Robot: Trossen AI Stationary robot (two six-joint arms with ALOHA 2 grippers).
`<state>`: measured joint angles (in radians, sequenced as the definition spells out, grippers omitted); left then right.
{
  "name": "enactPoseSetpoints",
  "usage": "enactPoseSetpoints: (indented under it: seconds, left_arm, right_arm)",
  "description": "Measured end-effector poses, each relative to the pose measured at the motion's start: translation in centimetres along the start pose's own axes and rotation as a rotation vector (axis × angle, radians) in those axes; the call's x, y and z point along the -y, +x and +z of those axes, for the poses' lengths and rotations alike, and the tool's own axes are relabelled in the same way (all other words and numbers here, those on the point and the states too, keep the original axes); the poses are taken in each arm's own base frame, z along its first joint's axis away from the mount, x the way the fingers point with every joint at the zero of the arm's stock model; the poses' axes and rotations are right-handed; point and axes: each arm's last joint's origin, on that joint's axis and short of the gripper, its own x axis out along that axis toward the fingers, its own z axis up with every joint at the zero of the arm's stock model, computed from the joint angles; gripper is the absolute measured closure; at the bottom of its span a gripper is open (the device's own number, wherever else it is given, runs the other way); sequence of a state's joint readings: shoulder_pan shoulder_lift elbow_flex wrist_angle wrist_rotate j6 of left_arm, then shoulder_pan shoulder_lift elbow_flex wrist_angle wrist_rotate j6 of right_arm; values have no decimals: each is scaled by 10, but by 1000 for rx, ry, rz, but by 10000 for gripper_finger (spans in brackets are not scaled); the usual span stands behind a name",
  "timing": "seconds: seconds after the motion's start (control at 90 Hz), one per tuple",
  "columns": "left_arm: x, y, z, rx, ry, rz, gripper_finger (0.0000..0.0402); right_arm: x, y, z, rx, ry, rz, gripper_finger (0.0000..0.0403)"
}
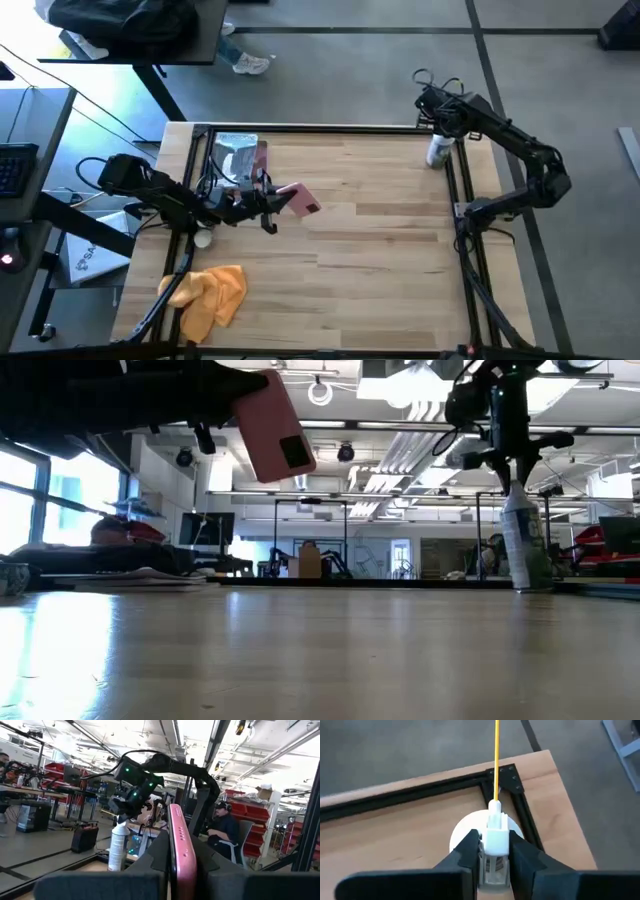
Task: Apply microfiber cloth
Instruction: Spray the cellphone on the front and back using the spray bottle
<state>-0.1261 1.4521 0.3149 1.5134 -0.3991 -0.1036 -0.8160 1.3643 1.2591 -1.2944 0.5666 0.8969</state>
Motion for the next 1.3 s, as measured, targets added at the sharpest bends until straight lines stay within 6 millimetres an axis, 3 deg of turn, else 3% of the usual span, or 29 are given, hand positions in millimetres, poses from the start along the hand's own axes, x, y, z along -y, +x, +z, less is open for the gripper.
enactPoseSetpoints:
  seconds: [0.2,0.378,0.767,0.944,1.111,1.3]
  left_arm:
    - [-1,0,-3,-27,13,34,390]
    - [-5,-1,-5,-74,45,140,390]
    - [-8,-2,0,-73,61,267,390]
    - [-11,-3,-1,-73,77,378,390]
    - [-8,18,10,-56,117,448,390]
    - [0,56,20,-208,250,479,390]
  right_arm:
    - [-1,-33,-28,44,-140,109,361]
    - [-1,-71,-66,97,-236,283,369]
    - [-16,-129,-180,-6,-428,606,371]
    - [-12,-149,-220,-15,-446,756,372]
    - [-16,-155,-245,-13,-508,799,372]
    - [-30,-164,-257,29,-550,816,372]
